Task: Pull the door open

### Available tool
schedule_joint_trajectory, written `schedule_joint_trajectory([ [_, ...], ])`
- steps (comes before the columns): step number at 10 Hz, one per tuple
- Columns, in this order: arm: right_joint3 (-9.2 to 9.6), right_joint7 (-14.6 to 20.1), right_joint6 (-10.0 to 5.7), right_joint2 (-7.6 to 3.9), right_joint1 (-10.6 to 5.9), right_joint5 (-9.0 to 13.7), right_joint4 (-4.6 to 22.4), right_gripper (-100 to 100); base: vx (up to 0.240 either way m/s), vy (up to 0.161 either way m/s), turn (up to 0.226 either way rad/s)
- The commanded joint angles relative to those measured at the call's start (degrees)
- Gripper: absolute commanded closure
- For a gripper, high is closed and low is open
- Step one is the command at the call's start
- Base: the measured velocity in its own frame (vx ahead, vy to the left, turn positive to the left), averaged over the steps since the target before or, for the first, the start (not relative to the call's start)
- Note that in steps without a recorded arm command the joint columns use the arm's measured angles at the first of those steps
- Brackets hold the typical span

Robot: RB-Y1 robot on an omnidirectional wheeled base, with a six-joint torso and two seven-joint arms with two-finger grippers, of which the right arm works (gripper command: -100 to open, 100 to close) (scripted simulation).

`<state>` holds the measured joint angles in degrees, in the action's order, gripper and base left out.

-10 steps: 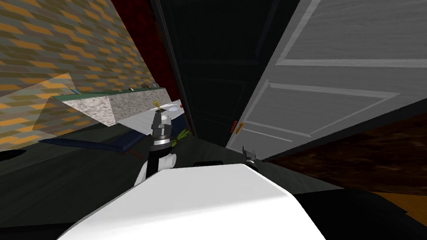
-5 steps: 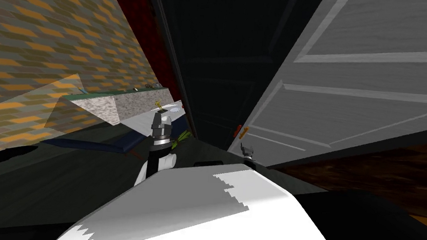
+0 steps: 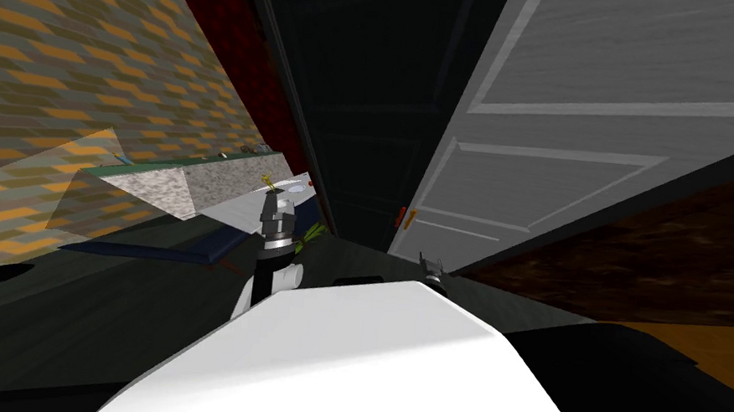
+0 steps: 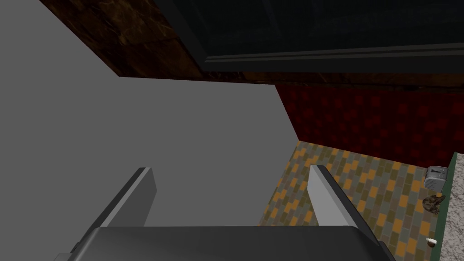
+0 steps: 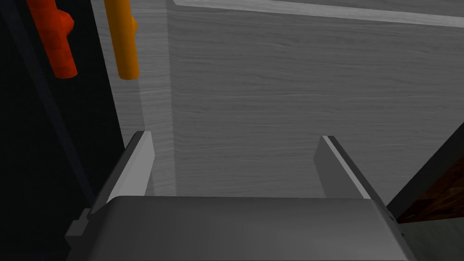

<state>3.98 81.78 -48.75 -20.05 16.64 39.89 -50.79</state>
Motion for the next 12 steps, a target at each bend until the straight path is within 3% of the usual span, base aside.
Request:
schedule_joint_trajectory([
  [1,-0.87,-0.45,0.89,-0.59,1.6,0.5,-0.94,-100,-0.131,0.003,-0.084],
  [3,-2.54,-0.69,1.09,-1.59,3.68,1.3,0.64,-100,-0.153,-0.019,-0.15],
  [7,-4.76,-1.04,1.43,-2.85,5.95,2.33,2.6,-100,-0.108,-0.033,-0.1],
  [9,-5.41,-1.19,1.6,-3.16,6.31,2.61,3.12,-100,-0.025,-0.045,-0.04],
  [12,-5.52,-1.42,1.98,-2.91,5.12,2.57,2.97,-100,0.152,-0.052,0.028],
])
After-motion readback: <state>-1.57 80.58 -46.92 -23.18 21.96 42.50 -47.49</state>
